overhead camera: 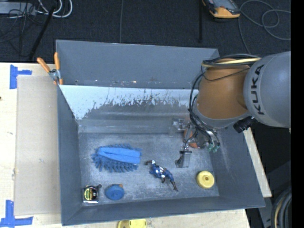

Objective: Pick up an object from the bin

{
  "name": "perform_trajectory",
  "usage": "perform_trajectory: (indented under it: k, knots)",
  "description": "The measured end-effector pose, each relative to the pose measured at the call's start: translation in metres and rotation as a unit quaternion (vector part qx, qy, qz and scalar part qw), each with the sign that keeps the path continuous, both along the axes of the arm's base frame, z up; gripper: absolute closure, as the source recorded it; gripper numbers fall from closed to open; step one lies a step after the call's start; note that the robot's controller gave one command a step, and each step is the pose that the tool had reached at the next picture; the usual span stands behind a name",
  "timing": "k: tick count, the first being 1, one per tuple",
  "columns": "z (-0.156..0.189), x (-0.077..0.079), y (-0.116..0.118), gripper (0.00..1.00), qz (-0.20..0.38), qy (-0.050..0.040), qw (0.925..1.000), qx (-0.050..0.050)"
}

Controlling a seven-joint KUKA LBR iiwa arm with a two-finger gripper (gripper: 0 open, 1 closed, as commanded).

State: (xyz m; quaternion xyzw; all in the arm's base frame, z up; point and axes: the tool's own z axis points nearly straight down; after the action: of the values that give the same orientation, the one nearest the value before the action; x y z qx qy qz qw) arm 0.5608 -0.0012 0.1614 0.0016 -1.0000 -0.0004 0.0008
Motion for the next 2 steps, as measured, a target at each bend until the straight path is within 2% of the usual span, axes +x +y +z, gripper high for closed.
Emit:
perform_trajectory:
  k: [1, 2]
  knots:
    - [-0.045, -0.006, 0.003, 0.0, 0.042, -0.0033, 0.9991, 0.0]
    - [-0.072, -0.016, 0.012, 0.0, 0.013, 0.0025, 0.9999, 0.0]
